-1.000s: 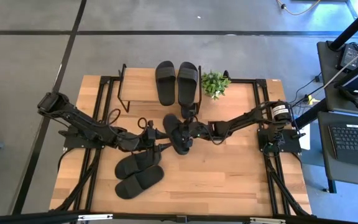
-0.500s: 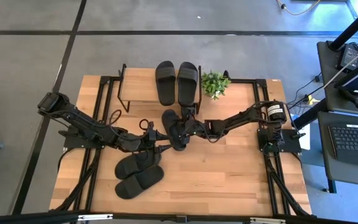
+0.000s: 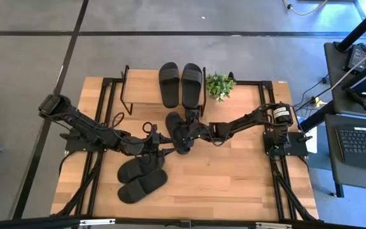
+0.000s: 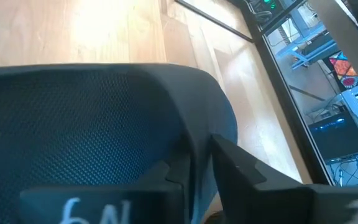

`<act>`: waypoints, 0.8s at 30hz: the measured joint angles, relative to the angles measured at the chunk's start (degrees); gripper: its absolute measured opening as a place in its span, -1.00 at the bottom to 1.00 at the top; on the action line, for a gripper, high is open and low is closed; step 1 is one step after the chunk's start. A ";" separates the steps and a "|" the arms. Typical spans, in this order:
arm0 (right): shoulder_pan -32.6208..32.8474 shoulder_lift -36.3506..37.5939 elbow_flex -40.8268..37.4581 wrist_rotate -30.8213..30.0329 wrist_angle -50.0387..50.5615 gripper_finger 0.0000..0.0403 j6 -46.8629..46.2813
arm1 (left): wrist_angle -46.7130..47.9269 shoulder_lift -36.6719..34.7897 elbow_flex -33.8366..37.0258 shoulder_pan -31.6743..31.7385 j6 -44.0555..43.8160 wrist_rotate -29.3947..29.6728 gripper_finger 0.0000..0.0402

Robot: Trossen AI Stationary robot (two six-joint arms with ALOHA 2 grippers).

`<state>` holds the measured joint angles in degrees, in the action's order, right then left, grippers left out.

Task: Pick and place slides into the shelf
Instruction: Put the black slide under the shelf

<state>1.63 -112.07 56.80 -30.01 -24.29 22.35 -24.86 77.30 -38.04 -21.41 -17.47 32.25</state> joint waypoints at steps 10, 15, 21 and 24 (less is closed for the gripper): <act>0.13 0.00 0.00 0.01 0.00 -0.34 -4.11 | -0.01 0.00 0.00 0.00 0.02 -0.13 -0.24; 0.84 0.00 0.04 -0.01 -0.01 -0.32 -4.13 | 0.00 0.00 0.00 0.00 0.03 -0.57 -0.24; 1.33 0.00 1.20 0.04 0.13 -0.32 -4.30 | 0.01 0.00 0.02 0.00 0.02 -3.07 -0.24; 1.33 0.01 2.10 0.02 0.25 -0.32 -4.29 | 0.01 0.00 0.02 0.00 0.04 -3.43 -0.24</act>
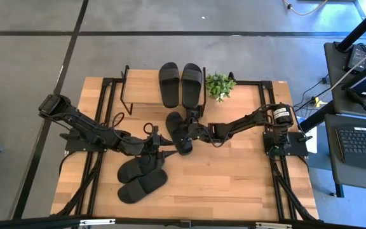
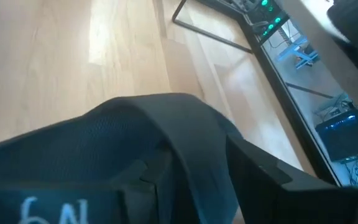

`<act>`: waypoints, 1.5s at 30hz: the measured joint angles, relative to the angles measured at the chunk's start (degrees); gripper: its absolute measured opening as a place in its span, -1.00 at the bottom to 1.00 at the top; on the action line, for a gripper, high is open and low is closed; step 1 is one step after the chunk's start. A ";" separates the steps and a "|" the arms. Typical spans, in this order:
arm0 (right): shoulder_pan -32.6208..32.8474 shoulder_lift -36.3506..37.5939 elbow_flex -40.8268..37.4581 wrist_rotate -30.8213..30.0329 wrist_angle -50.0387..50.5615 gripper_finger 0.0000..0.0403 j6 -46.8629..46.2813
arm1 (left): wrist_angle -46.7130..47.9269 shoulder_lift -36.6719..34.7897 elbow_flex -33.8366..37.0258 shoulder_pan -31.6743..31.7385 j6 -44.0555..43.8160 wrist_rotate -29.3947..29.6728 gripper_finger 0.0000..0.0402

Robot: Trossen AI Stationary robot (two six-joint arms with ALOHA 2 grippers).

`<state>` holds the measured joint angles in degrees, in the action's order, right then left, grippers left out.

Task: Pick and place slides into the shelf
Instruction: Put the black slide under the shelf

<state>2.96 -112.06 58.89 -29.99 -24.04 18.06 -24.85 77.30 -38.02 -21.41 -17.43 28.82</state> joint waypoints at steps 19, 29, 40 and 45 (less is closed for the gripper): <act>0.00 0.05 0.63 -0.01 2.92 -0.32 -0.02 | 10.94 -0.07 0.04 0.00 -10.58 -3.21 -0.24; 0.02 0.05 0.63 -0.01 2.92 -0.32 -0.02 | 11.34 -0.07 0.04 2.13 -15.41 -3.05 -0.24; -0.02 0.05 0.63 0.01 2.90 -0.32 -0.02 | 13.06 -0.07 0.04 6.43 -15.54 -8.84 -0.24; -0.04 0.05 0.63 -0.01 2.98 -0.32 -0.04 | 13.82 -0.04 0.04 7.21 -15.47 -8.90 -0.24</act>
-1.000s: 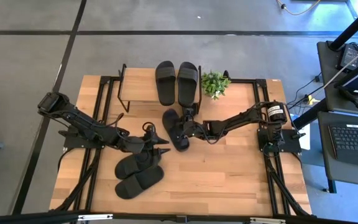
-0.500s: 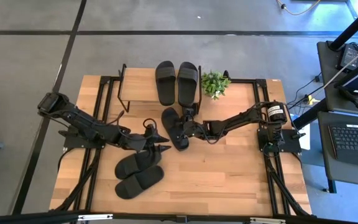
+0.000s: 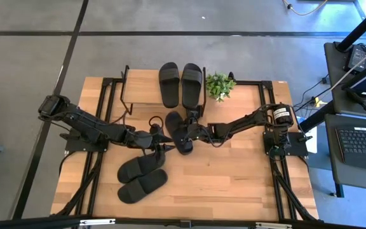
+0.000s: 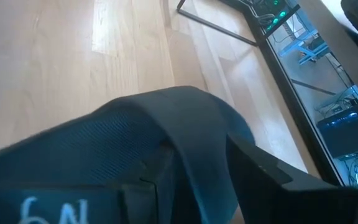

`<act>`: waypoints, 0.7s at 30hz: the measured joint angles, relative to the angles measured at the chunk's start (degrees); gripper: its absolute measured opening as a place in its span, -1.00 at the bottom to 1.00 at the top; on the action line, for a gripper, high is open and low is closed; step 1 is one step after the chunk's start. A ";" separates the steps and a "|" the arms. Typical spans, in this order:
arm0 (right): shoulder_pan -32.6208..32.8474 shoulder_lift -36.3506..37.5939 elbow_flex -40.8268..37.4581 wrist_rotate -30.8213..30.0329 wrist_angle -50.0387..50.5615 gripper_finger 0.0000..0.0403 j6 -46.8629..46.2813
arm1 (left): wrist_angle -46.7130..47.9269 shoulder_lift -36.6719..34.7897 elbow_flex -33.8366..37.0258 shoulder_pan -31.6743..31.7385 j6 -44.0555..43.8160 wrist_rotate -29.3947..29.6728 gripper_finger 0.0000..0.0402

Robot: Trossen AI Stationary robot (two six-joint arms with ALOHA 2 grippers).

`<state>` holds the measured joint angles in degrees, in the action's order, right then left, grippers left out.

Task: Pick and place slides into the shelf
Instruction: Put the black slide under the shelf

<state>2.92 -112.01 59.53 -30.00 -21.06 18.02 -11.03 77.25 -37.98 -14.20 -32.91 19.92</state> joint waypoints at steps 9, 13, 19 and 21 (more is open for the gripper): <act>-0.13 0.02 0.00 0.01 0.74 -0.32 -4.56 | -0.03 0.00 0.00 -0.07 0.02 -0.13 -0.24; -0.13 0.02 0.00 0.02 1.07 -0.32 -4.48 | -0.07 0.00 0.00 -0.07 0.03 -0.11 -0.24; -0.17 0.02 -0.02 0.04 3.43 -0.32 -6.01 | -0.10 0.00 0.00 -0.07 0.04 -0.11 -0.24; -0.28 0.02 -0.02 0.09 3.42 -0.32 -6.13 | -0.11 0.00 0.00 -0.08 0.04 -0.11 -0.24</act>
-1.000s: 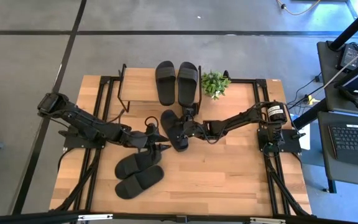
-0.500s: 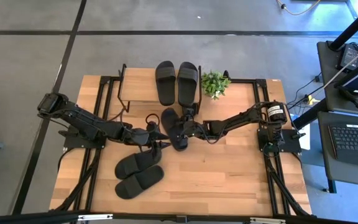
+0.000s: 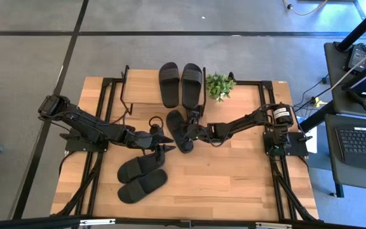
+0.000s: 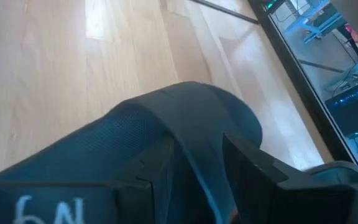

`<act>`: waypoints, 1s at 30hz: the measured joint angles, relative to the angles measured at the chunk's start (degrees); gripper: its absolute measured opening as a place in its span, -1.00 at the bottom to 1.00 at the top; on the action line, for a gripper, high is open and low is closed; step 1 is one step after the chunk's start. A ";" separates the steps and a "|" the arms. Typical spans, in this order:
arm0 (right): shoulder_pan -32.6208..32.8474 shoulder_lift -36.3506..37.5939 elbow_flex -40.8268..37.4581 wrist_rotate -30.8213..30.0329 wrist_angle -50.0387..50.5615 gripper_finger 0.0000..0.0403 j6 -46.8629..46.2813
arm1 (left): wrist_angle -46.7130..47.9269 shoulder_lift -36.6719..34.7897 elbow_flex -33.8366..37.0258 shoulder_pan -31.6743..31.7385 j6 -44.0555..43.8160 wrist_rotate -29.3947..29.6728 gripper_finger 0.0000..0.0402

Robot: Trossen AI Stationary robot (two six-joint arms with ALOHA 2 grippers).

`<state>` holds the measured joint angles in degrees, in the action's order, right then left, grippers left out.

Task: Pick and place slides into the shelf
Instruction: Put the black slide under the shelf

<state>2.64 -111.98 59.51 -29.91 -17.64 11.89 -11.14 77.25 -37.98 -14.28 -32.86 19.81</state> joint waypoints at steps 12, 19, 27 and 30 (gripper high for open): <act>-1.01 0.02 0.00 2.62 2.69 -0.32 -2.78 | 0.00 0.00 0.00 -0.41 0.02 0.02 -0.24; -0.34 0.02 0.00 2.56 2.55 -0.32 -2.84 | -0.02 0.00 -0.02 -1.63 0.02 0.02 -0.24; 1.83 1.67 -0.09 2.58 2.66 -0.32 -2.74 | 0.00 0.00 -0.02 -2.59 0.09 0.02 -0.24; 2.54 3.59 -0.09 2.57 2.69 -0.32 -2.70 | 0.09 0.00 -0.02 -2.72 0.11 0.02 -0.24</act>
<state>5.18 -108.40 59.42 -27.34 -14.95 9.18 -11.05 77.25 -38.00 -16.99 -32.75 19.84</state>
